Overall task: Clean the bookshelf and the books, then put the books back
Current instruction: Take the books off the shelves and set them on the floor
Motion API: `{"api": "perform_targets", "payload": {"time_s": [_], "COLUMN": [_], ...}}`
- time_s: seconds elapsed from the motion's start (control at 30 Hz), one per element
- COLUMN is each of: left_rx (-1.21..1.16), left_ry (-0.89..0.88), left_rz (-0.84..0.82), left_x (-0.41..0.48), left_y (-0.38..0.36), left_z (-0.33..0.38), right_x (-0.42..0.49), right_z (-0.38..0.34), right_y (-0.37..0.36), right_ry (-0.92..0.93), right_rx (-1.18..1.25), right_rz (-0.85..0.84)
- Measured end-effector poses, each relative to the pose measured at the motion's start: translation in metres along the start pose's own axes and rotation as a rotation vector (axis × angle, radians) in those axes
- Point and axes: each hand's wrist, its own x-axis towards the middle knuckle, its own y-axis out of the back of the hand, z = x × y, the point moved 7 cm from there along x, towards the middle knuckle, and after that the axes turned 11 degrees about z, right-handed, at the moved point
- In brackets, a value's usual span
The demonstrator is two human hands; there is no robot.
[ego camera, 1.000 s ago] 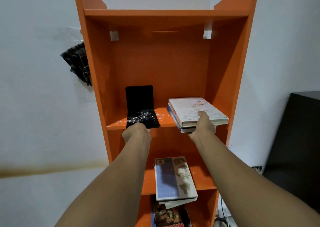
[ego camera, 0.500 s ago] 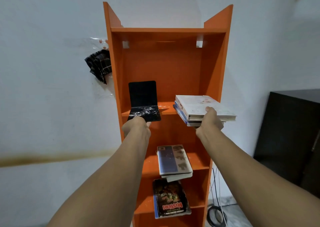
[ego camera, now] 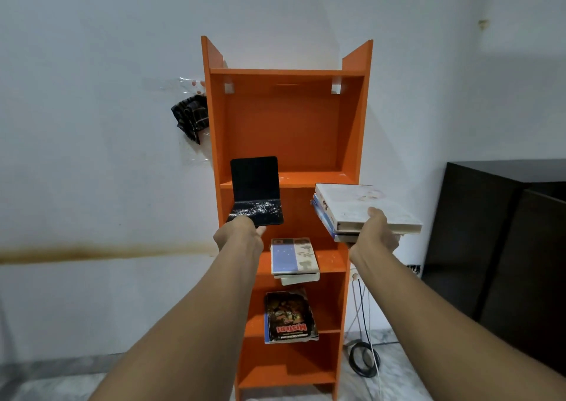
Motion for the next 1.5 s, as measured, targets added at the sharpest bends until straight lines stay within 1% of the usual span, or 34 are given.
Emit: {"api": "perform_targets", "payload": {"time_s": [0.03,0.07,0.13,0.23,0.3,0.37,0.43,0.53,0.6,0.7,0.83,0.93,1.0,1.1,1.2,1.33,1.5], "left_rx": [0.065,0.028,0.0,0.095,0.149,0.133,0.182,0.21,0.279,0.359,0.421,0.498,0.51,0.499,0.548,0.573,0.571], "left_ry": [-0.027,-0.009,0.015,-0.045,-0.024,0.021,0.012,0.029,0.042,0.089,0.141,0.157,0.179,0.216,0.235,0.227,0.251], "left_rz": [-0.025,-0.035,0.0,0.125,0.146,0.18,0.23,0.282,0.299,0.37,0.373,0.395,0.378,0.414,0.409,0.494,0.531], "left_x": [-0.009,-0.019,-0.033,-0.033,-0.027,-0.014,0.0,0.031,0.056,0.098,0.169,0.227,0.259,0.311,0.361,0.423,0.502], "left_y": [0.007,0.017,0.04,0.078,0.104,0.129,0.149,0.174,0.192,0.22,0.245,0.271,0.287,0.318,0.349,0.401,0.462], "left_z": [-0.004,-0.013,-0.033,-0.061,-0.083,-0.099,-0.109,-0.125,-0.14,-0.166,-0.198,-0.227,-0.25,-0.288,-0.336,-0.403,-0.487], "right_x": [0.003,0.008,0.017,0.028,0.037,0.042,0.054,0.071,0.083,0.102,0.135,0.159,0.179,0.238,0.275,0.329,0.388], "right_z": [0.003,0.006,0.009,0.023,0.038,0.054,0.073,0.103,0.13,0.177,0.252,0.309,0.352,0.433,0.499,0.576,0.652], "right_y": [0.01,0.022,0.045,0.083,0.112,0.136,0.154,0.18,0.193,0.209,0.228,0.242,0.254,0.297,0.324,0.363,0.397], "right_ry": [0.004,0.008,-0.011,-0.03,-0.05,-0.072,-0.099,-0.133,-0.141,-0.167,-0.219,-0.267,-0.302,-0.31,-0.362,-0.35,-0.331], "right_rx": [-0.049,-0.064,-0.058,-0.088,-0.138,-0.165,-0.187,-0.228,-0.241,-0.292,-0.337,-0.324,-0.339,-0.387,-0.46,-0.509,-0.586], "right_rz": [0.007,0.004,-0.004,-0.001,0.05,0.082,0.113,0.22,0.273,0.347,0.442,0.444,0.399,0.46,0.456,0.435,0.451]}}
